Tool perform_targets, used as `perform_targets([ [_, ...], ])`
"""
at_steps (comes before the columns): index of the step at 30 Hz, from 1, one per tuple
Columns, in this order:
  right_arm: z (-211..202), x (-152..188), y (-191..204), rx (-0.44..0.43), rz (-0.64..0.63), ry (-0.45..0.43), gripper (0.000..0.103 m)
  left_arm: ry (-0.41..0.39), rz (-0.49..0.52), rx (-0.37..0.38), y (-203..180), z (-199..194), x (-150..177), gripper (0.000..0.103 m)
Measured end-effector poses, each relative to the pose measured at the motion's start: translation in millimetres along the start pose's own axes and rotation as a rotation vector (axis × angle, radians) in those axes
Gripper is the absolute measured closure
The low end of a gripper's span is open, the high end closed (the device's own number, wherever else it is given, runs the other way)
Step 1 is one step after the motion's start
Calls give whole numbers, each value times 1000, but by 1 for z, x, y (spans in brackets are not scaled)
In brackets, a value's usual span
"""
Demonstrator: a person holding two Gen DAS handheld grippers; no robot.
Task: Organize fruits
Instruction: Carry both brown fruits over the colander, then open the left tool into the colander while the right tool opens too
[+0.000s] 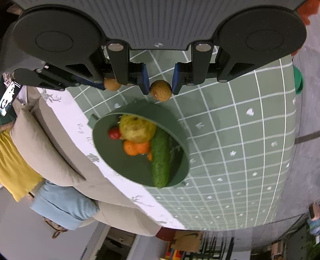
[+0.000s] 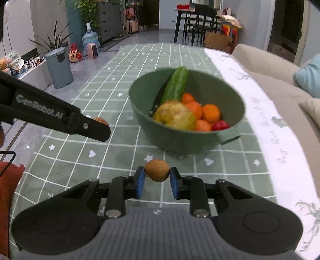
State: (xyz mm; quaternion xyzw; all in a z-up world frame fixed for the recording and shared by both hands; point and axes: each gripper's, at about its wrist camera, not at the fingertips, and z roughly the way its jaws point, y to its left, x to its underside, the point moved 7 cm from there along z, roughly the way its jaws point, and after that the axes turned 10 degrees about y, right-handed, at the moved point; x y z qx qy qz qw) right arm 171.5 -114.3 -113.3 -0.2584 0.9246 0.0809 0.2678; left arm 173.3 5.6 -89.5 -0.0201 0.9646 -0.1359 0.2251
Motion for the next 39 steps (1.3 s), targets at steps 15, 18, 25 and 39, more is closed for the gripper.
perform_targets([
  [15,-35,-48,-38,65,-99,-70,80,-4,165,33,-46,3,-68,76],
  [18,-28,-60,-43,78,-131,-65,80,20,183,35,-48,15,-77,76],
  [25,0,-78,-55,96,-203,-24,80,89,172,79,-47,45,-96,76],
  [39,50,-97,-67,71,-302,37,80,162,169,62,-46,92,-128,76],
])
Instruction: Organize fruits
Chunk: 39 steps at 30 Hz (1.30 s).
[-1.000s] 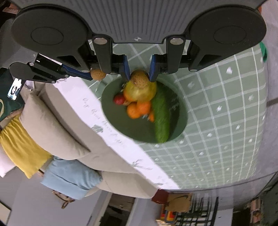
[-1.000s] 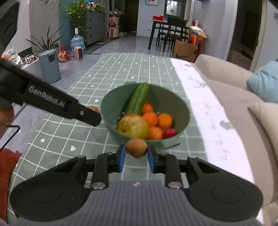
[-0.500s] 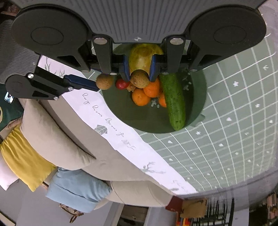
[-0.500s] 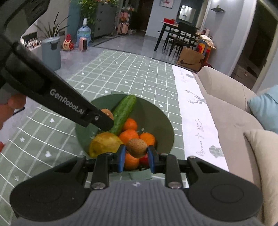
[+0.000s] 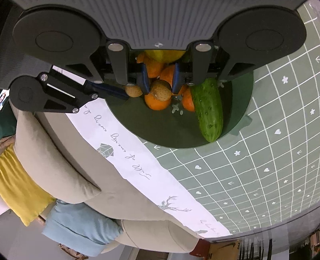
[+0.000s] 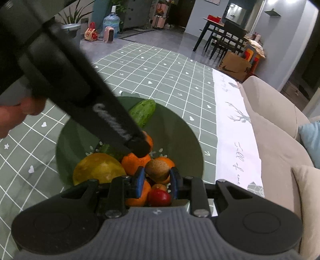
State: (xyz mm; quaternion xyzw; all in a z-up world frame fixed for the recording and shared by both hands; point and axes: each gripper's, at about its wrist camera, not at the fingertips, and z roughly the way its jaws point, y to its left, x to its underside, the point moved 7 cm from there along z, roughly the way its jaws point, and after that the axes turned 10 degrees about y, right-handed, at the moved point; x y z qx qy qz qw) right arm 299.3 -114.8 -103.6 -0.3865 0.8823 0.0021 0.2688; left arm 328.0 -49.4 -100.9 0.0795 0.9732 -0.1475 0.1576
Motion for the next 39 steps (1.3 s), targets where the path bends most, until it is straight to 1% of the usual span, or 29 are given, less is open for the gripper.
perform_targets([
  [6,13,1,-2,-32,2,26,80,35,-2,-11,2,15,-7,76],
  [11,18,4,1,-45,0,45,80,43,-7,-26,4,22,-8,76],
  [15,17,5,-3,-51,27,42,79,40,-18,-28,7,20,-7,70],
  [17,15,5,-5,-54,34,39,74,33,-23,-28,8,15,-7,67],
  [18,12,5,-5,-50,34,36,69,28,-27,-26,9,11,-7,66],
  [21,5,2,-6,-44,36,28,67,5,-36,-21,9,-3,-7,62],
  [24,-9,-1,-6,-44,57,13,60,-27,-29,-34,7,-21,-6,60],
  [28,-37,-5,-8,-39,111,-21,44,-87,9,-97,1,-55,1,57],
  [29,-45,-7,-9,-37,126,-32,42,-100,20,-120,-1,-63,4,56],
  [31,-63,-11,-11,-34,155,-55,34,-125,38,-163,-5,-80,9,56],
  [32,-74,-12,-11,-33,172,-69,33,-143,47,-183,-7,-89,12,55],
  [35,-102,-16,-10,-36,210,-102,27,-197,65,-218,-14,-118,24,49],
  [36,-113,-17,-8,-32,222,-115,24,-212,70,-227,-16,-126,28,48],
  [37,-122,-17,-6,-26,229,-125,21,-233,77,-239,-19,-136,34,46],
  [39,-141,-15,0,-2,236,-146,18,-265,90,-267,-23,-149,44,45],
])
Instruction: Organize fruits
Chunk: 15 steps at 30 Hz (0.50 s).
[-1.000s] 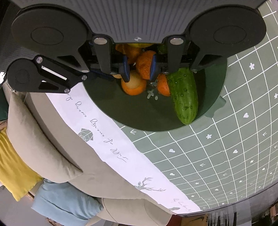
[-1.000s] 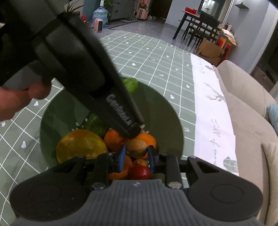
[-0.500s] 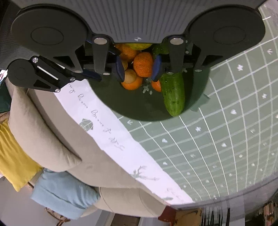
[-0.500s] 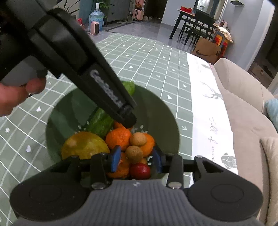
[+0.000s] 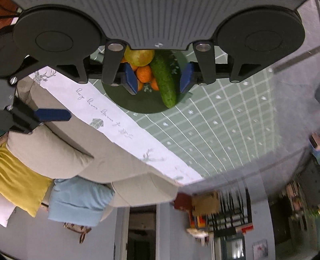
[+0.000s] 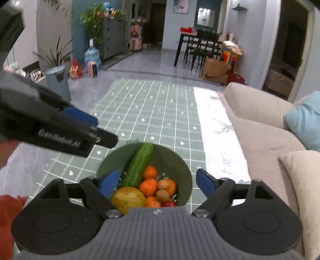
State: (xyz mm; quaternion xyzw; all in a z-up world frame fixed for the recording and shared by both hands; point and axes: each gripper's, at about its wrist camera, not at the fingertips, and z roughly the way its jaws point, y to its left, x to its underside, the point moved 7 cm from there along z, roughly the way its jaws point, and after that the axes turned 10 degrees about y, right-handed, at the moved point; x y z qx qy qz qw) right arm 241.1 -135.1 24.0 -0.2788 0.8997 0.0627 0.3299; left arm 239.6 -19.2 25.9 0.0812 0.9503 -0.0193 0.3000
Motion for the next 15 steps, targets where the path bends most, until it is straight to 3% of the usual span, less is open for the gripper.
perform_targets([
  [4,-34,7,14,51,-4,-42,13,-72,3,-54,-1,-31,15,36],
  [9,-71,21,30,93,44,-99,9,-143,-2,-134,-1,-58,41,35],
  [15,-91,47,36,116,170,-125,9,-181,-47,-172,0,-71,72,35],
])
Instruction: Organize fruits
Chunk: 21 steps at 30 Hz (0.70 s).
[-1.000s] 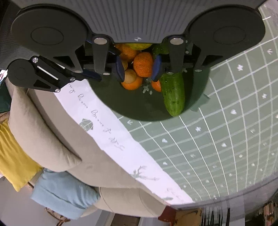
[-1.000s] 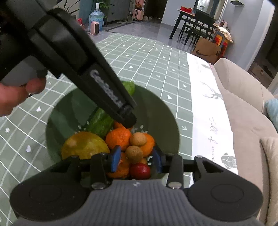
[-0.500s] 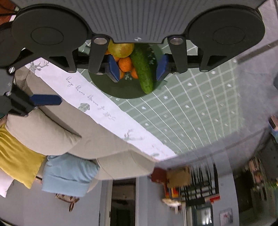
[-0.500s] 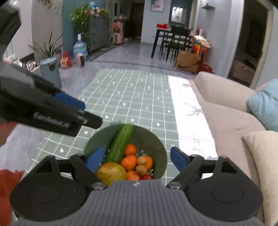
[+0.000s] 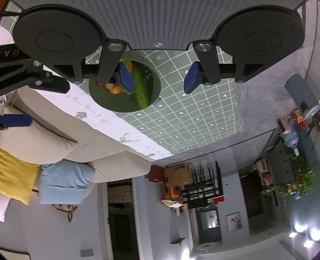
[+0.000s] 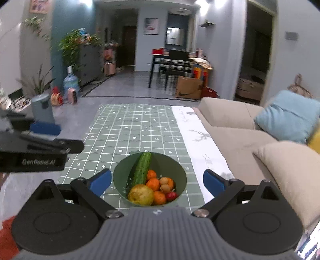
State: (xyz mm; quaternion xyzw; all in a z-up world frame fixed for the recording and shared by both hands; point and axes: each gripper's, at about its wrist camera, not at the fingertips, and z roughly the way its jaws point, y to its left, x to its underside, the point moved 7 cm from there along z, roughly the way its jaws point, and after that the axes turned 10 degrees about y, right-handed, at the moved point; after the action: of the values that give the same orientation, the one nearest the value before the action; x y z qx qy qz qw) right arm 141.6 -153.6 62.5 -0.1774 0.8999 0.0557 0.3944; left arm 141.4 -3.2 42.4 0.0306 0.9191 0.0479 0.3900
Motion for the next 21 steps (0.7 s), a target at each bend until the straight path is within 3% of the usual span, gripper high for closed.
perform_targets([
  [7,-2,34,5,9,123,-13,9,41,-40,-22,2,9,36,35],
  [17,18,59,19,24,126,29,9,120,-61,-29,0,28,64,35],
  [21,28,62,17,32,125,51,9,145,-71,-18,0,35,68,29],
])
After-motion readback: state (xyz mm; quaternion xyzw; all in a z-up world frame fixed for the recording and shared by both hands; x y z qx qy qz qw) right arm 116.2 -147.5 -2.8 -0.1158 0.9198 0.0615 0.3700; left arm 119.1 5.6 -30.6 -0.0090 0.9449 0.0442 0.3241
